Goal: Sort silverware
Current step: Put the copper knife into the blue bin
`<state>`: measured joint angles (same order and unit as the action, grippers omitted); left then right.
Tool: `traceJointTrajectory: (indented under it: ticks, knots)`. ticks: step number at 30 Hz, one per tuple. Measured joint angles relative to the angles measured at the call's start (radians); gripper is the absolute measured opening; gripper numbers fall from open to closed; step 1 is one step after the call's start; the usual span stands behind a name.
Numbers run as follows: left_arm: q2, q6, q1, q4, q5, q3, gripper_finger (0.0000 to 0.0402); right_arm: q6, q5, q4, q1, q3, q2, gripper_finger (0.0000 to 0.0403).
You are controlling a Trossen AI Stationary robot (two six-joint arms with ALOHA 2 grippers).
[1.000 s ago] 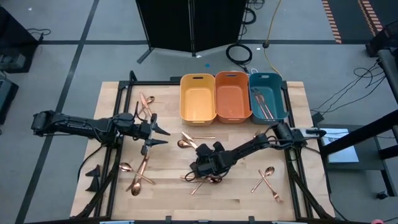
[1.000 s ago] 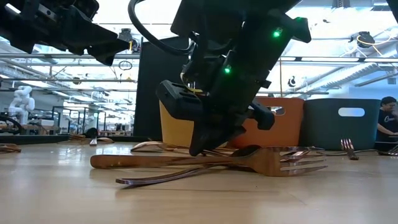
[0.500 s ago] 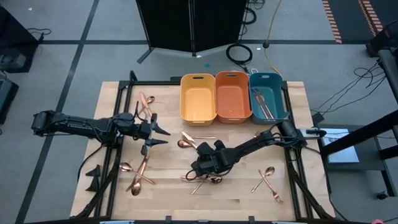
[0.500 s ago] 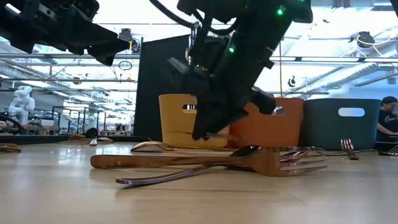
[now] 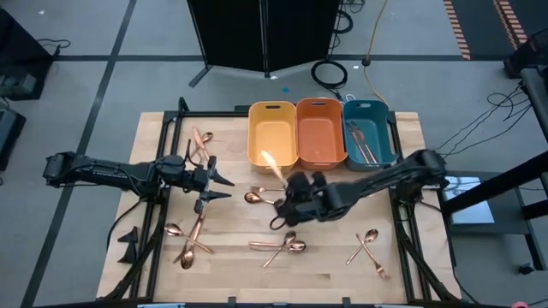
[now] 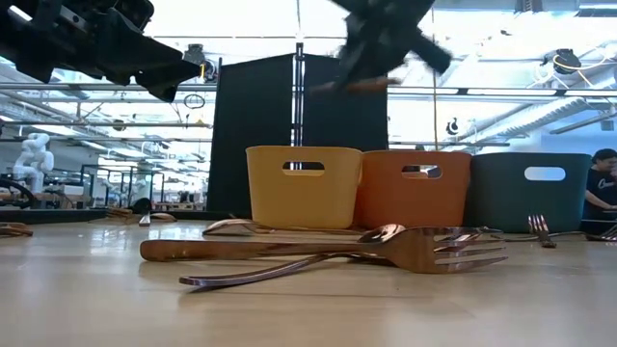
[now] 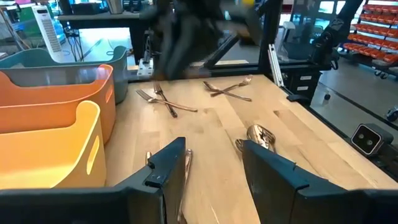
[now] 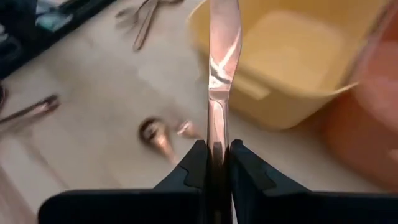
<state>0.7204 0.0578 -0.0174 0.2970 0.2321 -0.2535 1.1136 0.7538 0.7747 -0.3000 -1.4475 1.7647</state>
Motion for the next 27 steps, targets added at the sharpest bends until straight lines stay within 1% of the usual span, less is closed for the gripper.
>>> traceJointTrajectory:
  ticks: [3,8,12,14,15,17,19,24,27]
  knots:
    - [0.0,0.0,0.0,0.0,0.0,0.0,0.0157,0.036,0.03,0.137,0.03,0.0,-0.092,0.0027]
    - [0.0,0.0,0.0,0.0,0.0,0.0,0.0157,0.125,0.029,0.44,0.159,0.0,-0.204,0.0027]
    - [0.0,-0.001,0.0,0.0,0.0,0.0,0.0157,0.185,-0.035,0.706,0.3,0.0,-0.241,0.0027]
    - [0.0,-0.001,0.0,0.0,0.0,0.0,0.0157,0.206,-0.085,0.799,0.375,0.001,-0.24,0.0027]
    - [0.0,-0.001,0.0,0.0,0.0,0.0,0.0157,0.189,-0.103,0.795,0.412,0.01,-0.24,0.0027]
    - [0.0,-0.001,0.0,0.0,0.0,0.0,0.0157,0.098,-0.149,0.763,0.478,0.049,-0.246,0.0027]
    - [0.0,-0.001,0.0,0.001,0.0,0.0,0.0157,0.057,-0.179,0.759,0.541,0.098,-0.25,0.0027]
    - [0.0,-0.016,0.0,0.0,0.002,0.0,0.0157,0.036,-0.176,0.737,0.672,0.282,-0.272,0.0027]
    - [0.0,-0.019,0.0,-0.001,0.002,0.0,0.0157,-0.027,-0.18,0.615,0.728,0.393,-0.289,0.0027]
